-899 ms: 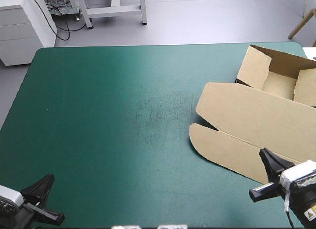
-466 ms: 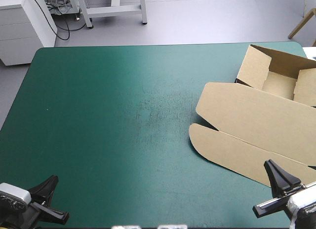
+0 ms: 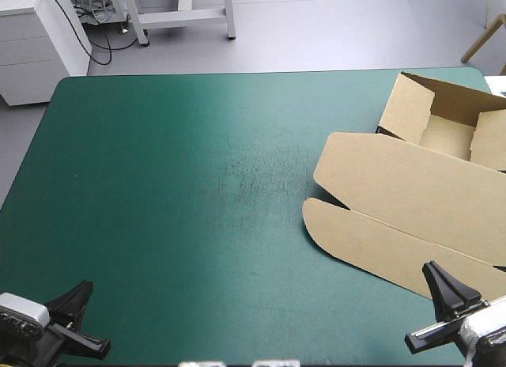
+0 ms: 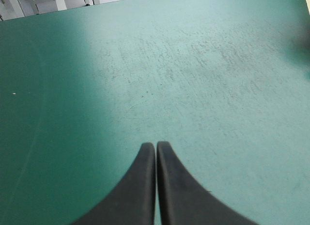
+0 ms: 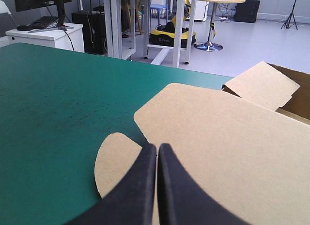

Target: Fold the box

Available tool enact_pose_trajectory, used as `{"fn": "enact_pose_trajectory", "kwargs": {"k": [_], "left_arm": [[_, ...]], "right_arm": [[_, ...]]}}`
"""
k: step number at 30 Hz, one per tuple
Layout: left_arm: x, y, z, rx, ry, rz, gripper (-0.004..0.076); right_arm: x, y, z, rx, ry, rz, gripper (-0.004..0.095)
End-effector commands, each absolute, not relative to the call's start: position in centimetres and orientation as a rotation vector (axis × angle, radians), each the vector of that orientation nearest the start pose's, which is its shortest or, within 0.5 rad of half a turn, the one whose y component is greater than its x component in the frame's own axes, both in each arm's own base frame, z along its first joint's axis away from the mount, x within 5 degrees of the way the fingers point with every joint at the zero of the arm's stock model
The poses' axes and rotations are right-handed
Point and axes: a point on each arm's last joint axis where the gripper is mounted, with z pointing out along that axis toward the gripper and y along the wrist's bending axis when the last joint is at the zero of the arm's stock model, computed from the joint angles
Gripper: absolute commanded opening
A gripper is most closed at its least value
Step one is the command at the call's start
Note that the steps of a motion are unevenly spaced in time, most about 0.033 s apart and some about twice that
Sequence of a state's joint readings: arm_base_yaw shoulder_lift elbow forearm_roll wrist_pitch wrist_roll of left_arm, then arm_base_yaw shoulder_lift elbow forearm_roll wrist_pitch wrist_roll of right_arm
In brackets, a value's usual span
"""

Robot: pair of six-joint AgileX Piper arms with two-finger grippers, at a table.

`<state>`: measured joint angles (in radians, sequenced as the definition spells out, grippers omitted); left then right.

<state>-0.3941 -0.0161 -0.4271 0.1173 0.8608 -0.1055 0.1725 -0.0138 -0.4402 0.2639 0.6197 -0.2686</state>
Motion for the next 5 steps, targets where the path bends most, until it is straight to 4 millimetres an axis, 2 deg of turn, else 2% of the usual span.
{"fn": "enact_pose_trajectory", "kwargs": {"k": [1,5], "left_arm": [[0.73,0.54,28.69,0.273,1.767,-0.225,-0.0010],[0.73,0.54,28.69,0.273,1.767,-0.225,-0.0010]], "right_arm": [[0.53,1.36,31.31,-0.275,1.520,0.211,-0.0004],[0.59,1.33,31.27,-0.273,1.516,0.207,-0.0004]]}}
